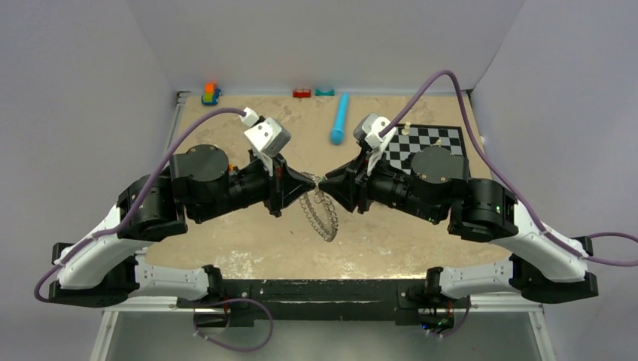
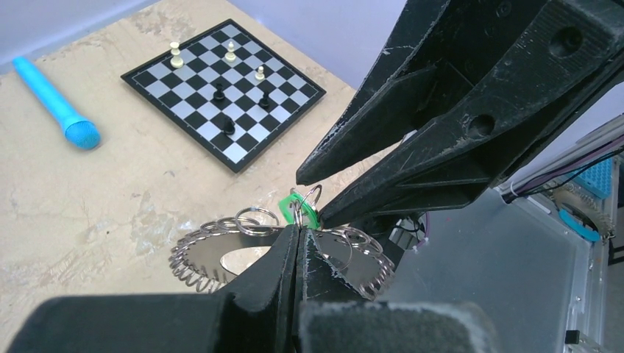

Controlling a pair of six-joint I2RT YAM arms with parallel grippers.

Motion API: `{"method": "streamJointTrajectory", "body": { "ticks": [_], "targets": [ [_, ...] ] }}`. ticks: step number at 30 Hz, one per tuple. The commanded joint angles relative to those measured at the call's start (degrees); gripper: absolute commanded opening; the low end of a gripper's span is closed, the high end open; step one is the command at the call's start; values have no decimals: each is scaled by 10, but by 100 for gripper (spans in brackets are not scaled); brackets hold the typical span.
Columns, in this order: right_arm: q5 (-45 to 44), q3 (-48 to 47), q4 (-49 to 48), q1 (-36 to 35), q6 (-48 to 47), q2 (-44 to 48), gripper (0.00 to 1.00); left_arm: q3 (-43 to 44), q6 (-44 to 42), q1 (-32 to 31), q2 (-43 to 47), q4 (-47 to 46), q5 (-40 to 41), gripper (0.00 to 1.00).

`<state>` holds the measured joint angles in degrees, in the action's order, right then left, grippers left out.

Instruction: Remove the keys from the keyring

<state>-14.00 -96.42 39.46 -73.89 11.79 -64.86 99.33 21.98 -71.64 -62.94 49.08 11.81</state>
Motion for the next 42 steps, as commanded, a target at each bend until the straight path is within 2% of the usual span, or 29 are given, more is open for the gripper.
{"method": "streamJointTrajectory", "body": {
  "ticks": [1, 9, 21, 30, 31, 32, 34, 35, 37, 42],
  "targets": [
    [8, -21, -12, -3, -12, 4, 35, 26, 7, 1, -1, -21, 8, 0],
    [11, -24, -15, -2, -15, -2, 34, 28, 5, 1, -2, -20, 8, 0],
    [19, -18, -19, -3, -14, -5, 0, 28, 3, 1, -2, -21, 7, 0],
    [53, -6, -44, -3, -14, 21, 0, 28, -1, 1, -1, -14, 17, 0],
    [60, -4, -48, -3, -14, 26, 2, 29, -1, 1, -1, -14, 17, 0],
    [60, -1, -52, -3, -14, 32, 18, 29, -2, 1, 0, -15, 16, 0],
    [58, 2, -57, -3, -16, 44, 60, 29, -2, 1, 0, -16, 12, 0],
    [54, 4, -57, -3, -17, 50, 69, 29, -2, 1, 0, -16, 11, 0],
    [52, 5, -59, -2, -20, 57, 74, 30, -1, 1, 1, -17, 9, 0],
    [27, -3, -46, -2, -24, 46, 69, 31, 1, 1, 0, -21, 7, 0]
  ]
}}
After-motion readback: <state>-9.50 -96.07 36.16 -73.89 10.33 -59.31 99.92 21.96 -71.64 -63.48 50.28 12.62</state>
